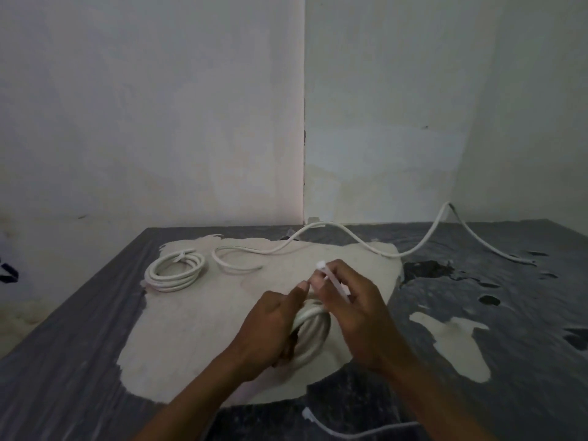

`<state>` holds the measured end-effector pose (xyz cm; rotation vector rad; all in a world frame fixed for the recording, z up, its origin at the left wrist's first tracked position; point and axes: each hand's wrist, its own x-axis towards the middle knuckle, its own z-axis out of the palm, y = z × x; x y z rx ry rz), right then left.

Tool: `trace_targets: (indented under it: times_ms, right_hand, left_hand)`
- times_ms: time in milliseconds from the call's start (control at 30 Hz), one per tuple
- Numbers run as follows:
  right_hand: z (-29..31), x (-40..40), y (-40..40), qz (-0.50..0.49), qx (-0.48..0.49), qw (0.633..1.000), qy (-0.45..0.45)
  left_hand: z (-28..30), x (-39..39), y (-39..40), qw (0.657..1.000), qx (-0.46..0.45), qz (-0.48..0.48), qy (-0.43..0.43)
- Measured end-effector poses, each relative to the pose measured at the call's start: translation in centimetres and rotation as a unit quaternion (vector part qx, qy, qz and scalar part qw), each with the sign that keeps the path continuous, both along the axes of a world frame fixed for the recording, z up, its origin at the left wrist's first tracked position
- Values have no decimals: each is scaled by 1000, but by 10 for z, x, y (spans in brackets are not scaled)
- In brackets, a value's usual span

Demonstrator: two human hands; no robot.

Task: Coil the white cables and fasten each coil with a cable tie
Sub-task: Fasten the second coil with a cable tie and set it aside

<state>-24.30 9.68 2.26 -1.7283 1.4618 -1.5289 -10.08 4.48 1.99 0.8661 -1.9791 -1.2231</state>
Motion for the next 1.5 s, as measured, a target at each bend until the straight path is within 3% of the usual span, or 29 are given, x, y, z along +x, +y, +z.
trace_targets:
  times_ms: [133, 300, 500, 700, 867, 1000, 1167, 1367, 1500]
  right_hand:
    - [-11, 7, -5, -45, -54, 997, 36]
    - [-21, 4, -12, -38, -8, 999, 27]
    - [-25, 7, -24, -66, 5, 998, -16]
    - [-32, 5, -28, -120, 4, 992, -27]
    - [-35, 6, -24, -145, -3, 989, -8]
    - [-35, 4, -25, -152, 9, 988, -9]
    - [-41, 5, -26, -177, -9, 984, -6]
    - [-41, 3, -18, -183, -58, 981, 22]
    - [-37, -1, -22, -177, -78, 978, 73]
  left_hand:
    - [-2, 2, 3, 997, 53, -37, 31]
    - [-5, -1, 3, 995, 88, -34, 31]
    - [-8, -5, -6, 997, -15, 72, -3]
    - [-10, -5, -8, 997, -10, 58, 41]
    - [-17, 7, -12, 987, -161, 3, -8]
    - [-19, 7, -13, 974, -224, -15, -32]
    - [-23, 17, -21, 901, -402, 8, -164]
    - [-29, 13, -27, 918, -365, -6, -155]
    - [-34, 11, -38, 871, -456, 47, -178]
